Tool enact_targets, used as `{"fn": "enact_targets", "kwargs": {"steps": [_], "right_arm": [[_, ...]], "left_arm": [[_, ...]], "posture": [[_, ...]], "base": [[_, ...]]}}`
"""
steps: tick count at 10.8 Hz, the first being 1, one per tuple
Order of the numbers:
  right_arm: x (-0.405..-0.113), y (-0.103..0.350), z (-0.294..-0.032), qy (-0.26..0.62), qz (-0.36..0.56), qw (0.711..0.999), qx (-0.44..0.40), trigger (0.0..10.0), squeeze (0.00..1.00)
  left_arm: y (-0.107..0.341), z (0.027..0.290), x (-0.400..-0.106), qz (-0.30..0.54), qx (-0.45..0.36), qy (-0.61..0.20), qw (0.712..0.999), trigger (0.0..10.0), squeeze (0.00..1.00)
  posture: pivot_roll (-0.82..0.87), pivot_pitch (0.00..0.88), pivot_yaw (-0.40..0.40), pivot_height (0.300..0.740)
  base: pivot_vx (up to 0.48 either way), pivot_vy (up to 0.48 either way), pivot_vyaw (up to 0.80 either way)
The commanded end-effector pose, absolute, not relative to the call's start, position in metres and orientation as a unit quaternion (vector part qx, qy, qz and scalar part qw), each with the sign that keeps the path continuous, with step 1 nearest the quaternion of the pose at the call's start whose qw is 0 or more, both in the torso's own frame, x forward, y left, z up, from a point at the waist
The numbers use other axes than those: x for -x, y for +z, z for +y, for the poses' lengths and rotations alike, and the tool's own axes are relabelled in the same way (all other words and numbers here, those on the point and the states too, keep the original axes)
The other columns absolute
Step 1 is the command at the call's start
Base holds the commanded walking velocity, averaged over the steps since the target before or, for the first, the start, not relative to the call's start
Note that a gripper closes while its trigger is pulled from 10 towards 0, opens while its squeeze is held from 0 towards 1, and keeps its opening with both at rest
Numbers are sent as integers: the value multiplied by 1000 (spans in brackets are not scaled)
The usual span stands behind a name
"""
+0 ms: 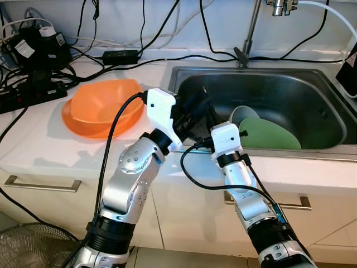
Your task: Kitchen organization
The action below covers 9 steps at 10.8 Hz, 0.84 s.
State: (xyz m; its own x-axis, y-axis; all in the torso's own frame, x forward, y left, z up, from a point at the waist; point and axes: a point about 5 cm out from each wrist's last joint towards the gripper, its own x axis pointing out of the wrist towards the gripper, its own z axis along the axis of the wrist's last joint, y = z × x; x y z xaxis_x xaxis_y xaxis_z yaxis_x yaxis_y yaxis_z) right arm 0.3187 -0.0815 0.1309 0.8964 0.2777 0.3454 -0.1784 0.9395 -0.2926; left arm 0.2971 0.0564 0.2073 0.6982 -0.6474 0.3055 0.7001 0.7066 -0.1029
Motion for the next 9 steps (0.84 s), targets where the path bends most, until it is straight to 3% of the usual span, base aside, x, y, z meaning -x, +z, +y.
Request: {"fn": "enact_targets", "kwargs": {"steps": [1,4,5,9], "right_arm": [[-318,116,-83,112,-156,974,122,0,0],[-328,121,-99,77,-146,981,105,0,0],[-333,124,-106,67,-144,982,106,0,0],[-340,128,-115,52,-141,982,113,0,0]], "left_arm": [[211,59,-295,-126,115,-377,910,10000,1000],[206,79,-301,-123,119,-322,931,10000,1000],[203,88,-303,-120,123,-302,938,10000,0],[189,103,-303,-99,107,-274,951,10000,0]], "posture": [[99,0,64,740],[98,0,61,740],[99,0,57,740],[102,0,53,740]], "base": [[0,0,0],[0,0,0],[0,0,0],[0,0,0]]}}
